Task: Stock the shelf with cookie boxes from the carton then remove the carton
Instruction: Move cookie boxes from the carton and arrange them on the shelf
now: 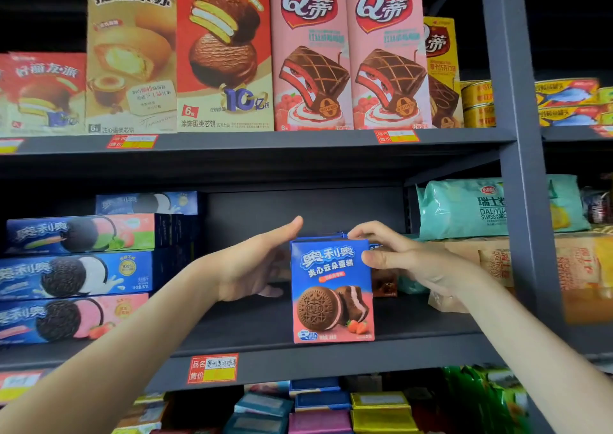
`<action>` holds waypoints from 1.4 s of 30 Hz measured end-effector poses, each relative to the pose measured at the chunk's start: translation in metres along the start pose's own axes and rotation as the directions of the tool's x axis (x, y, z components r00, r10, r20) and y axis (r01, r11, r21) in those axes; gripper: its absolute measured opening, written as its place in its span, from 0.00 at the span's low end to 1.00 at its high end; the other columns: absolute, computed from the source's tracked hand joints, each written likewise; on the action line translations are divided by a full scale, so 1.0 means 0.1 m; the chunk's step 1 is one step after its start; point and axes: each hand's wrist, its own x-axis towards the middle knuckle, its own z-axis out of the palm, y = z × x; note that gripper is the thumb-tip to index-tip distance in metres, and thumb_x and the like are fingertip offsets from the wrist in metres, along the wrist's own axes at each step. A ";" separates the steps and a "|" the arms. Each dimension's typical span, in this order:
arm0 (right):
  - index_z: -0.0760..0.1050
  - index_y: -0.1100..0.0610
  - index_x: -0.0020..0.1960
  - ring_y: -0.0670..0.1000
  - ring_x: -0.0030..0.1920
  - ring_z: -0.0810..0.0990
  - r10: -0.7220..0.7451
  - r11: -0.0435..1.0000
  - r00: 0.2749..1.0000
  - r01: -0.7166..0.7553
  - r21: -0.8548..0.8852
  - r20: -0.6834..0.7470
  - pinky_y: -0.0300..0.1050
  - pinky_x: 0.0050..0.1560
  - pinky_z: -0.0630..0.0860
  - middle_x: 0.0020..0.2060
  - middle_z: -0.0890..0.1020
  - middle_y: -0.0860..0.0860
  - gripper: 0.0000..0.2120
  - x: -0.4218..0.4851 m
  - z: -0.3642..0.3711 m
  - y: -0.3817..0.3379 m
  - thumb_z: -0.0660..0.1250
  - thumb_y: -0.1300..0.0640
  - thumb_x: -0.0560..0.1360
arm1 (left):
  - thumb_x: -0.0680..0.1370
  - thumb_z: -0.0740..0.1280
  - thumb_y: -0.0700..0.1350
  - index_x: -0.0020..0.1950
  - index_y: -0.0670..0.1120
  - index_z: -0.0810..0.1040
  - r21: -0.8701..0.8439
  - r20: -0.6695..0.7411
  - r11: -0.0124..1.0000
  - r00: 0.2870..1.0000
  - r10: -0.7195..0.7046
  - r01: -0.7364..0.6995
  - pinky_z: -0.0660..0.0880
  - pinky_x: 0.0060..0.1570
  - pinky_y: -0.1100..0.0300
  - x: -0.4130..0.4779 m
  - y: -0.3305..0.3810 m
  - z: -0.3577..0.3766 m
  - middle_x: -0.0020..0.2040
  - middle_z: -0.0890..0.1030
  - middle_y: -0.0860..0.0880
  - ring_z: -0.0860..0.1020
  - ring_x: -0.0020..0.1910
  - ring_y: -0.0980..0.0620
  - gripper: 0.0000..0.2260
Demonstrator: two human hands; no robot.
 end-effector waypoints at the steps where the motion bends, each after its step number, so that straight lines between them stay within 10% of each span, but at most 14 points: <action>1: 0.70 0.47 0.60 0.47 0.59 0.77 0.000 1.000 1.000 0.000 -0.004 -0.006 0.46 0.63 0.70 0.63 0.74 0.49 0.23 -0.01 0.00 -0.01 0.72 0.47 0.68 | 0.68 0.61 0.69 0.44 0.56 0.84 -0.030 -0.015 1.000 1.000 0.002 -0.003 0.59 0.72 0.42 -0.01 0.01 0.00 0.48 0.84 0.54 0.79 0.54 0.52 0.21; 7: 0.70 0.42 0.61 0.49 0.59 0.79 0.054 0.998 0.998 -0.053 -0.044 0.032 0.50 0.66 0.71 0.59 0.78 0.50 0.28 -0.03 0.08 -0.07 0.74 0.49 0.64 | 0.54 0.79 0.62 0.64 0.56 0.67 0.097 0.015 0.994 0.998 0.057 -0.058 0.61 0.71 0.45 -0.03 -0.09 -0.05 0.56 0.83 0.55 0.76 0.62 0.53 0.42; 17: 0.68 0.41 0.63 0.45 0.52 0.77 0.184 0.918 0.953 -0.254 -0.305 -0.240 0.41 0.52 0.72 0.55 0.79 0.46 0.23 -0.09 -0.11 -0.09 0.70 0.55 0.71 | 0.76 0.69 0.42 0.71 0.45 0.67 0.168 -0.012 0.983 0.997 0.073 -0.070 0.72 0.64 0.57 0.10 -0.13 0.17 0.61 0.79 0.47 0.78 0.59 0.52 0.25; 22: 0.66 0.50 0.69 0.46 0.64 0.68 -0.128 0.731 0.920 -0.165 -0.663 -0.369 0.36 0.56 0.63 0.70 0.64 0.45 0.26 -0.02 -0.02 -0.11 0.63 0.65 0.73 | 0.79 0.63 0.37 0.73 0.45 0.66 0.303 0.064 0.940 0.987 0.145 -0.158 0.72 0.60 0.63 0.25 -0.06 0.29 0.69 0.71 0.51 0.74 0.63 0.55 0.22; 30: 0.71 0.50 0.65 0.48 0.60 0.72 -0.090 0.588 0.976 -0.110 -0.802 -0.200 0.43 0.58 0.71 0.62 0.73 0.47 0.20 0.26 0.17 -0.28 0.67 0.50 0.74 | 0.77 0.61 0.30 0.55 0.42 0.75 0.219 -0.373 0.954 0.886 0.275 -0.204 0.76 0.51 0.59 0.45 0.07 -0.09 0.54 0.77 0.44 0.77 0.53 0.49 0.11; 36: 0.69 0.42 0.66 0.46 0.44 0.80 0.143 0.502 0.975 -0.218 -0.837 -0.168 0.46 0.49 0.79 0.48 0.79 0.45 0.28 0.41 0.09 -0.41 0.71 0.41 0.68 | 0.80 0.59 0.39 0.46 0.43 0.75 0.031 -0.534 0.998 0.843 0.059 -0.050 0.73 0.45 0.57 0.60 0.06 -0.25 0.46 0.76 0.43 0.75 0.48 0.46 0.06; 42: 0.70 0.41 0.66 0.44 0.46 0.80 0.105 0.594 0.991 -0.127 -0.794 -0.080 0.43 0.49 0.79 0.49 0.79 0.41 0.28 0.50 0.11 -0.40 0.73 0.44 0.68 | 0.81 0.50 0.60 0.74 0.37 0.61 -0.278 -0.328 0.960 0.937 -0.119 0.024 0.64 0.65 0.49 0.61 0.09 -0.15 0.70 0.69 0.41 0.71 0.66 0.44 0.31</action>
